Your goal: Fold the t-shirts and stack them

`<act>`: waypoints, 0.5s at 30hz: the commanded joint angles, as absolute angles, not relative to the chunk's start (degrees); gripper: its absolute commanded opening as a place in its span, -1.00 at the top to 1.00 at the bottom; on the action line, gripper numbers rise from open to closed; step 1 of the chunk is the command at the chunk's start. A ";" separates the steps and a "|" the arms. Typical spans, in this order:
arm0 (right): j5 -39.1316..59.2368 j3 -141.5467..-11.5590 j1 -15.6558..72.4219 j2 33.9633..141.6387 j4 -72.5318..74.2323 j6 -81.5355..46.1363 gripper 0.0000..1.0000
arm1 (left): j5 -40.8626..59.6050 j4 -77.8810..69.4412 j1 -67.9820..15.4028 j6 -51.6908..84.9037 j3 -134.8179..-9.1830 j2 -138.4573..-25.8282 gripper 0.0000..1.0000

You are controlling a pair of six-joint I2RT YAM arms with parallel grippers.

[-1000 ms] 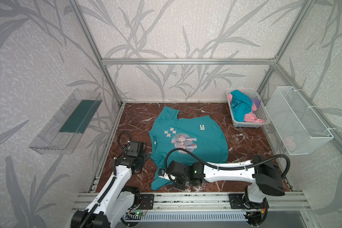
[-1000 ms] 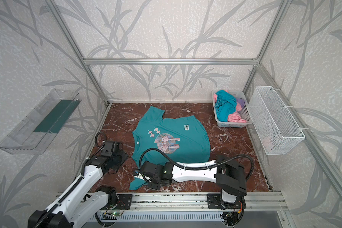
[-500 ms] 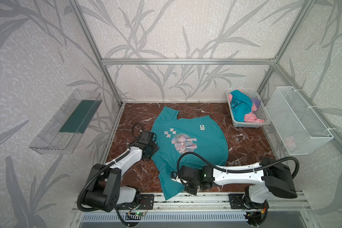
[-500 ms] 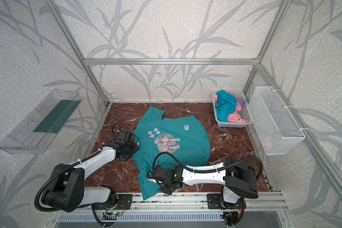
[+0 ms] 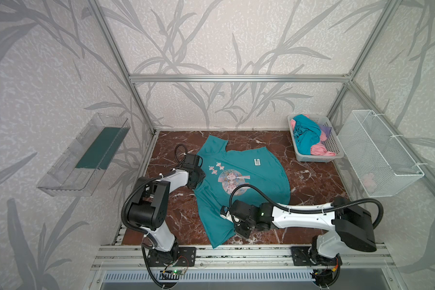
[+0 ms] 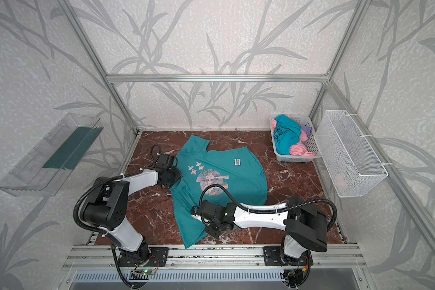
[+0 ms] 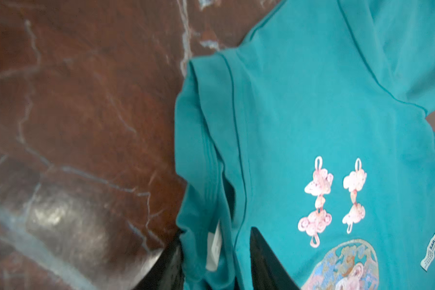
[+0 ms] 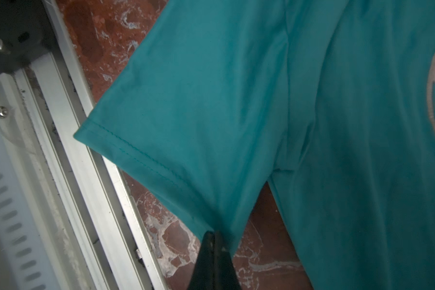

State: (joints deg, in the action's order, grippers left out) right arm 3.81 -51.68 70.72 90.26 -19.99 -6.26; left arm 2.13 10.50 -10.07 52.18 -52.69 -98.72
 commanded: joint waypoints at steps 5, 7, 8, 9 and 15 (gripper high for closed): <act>7.23 -57.27 70.46 92.49 -20.07 -6.03 0.38 | -4.85 24.90 -6.56 46.98 -60.41 -106.02 0.14; 7.14 -57.57 69.41 91.50 -20.61 -6.05 0.30 | -6.86 27.23 -6.07 47.28 -60.64 -105.45 0.14; 6.77 -57.29 68.10 90.51 -20.70 -6.38 0.28 | -7.80 28.63 -5.82 47.33 -60.81 -105.08 0.15; 6.13 -56.86 66.29 89.30 -20.62 -7.09 0.27 | -8.09 29.52 -5.51 47.37 -60.70 -104.34 0.15; 3.16 -57.22 50.26 87.87 -17.08 -10.29 0.20 | -5.35 32.15 -6.22 48.57 -58.81 -94.51 0.01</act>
State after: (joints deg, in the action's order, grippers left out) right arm 5.85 -56.07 55.33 88.53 -18.37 -8.25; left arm -4.97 26.55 -5.82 48.10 -59.59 -100.33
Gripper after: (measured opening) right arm 0.396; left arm 0.485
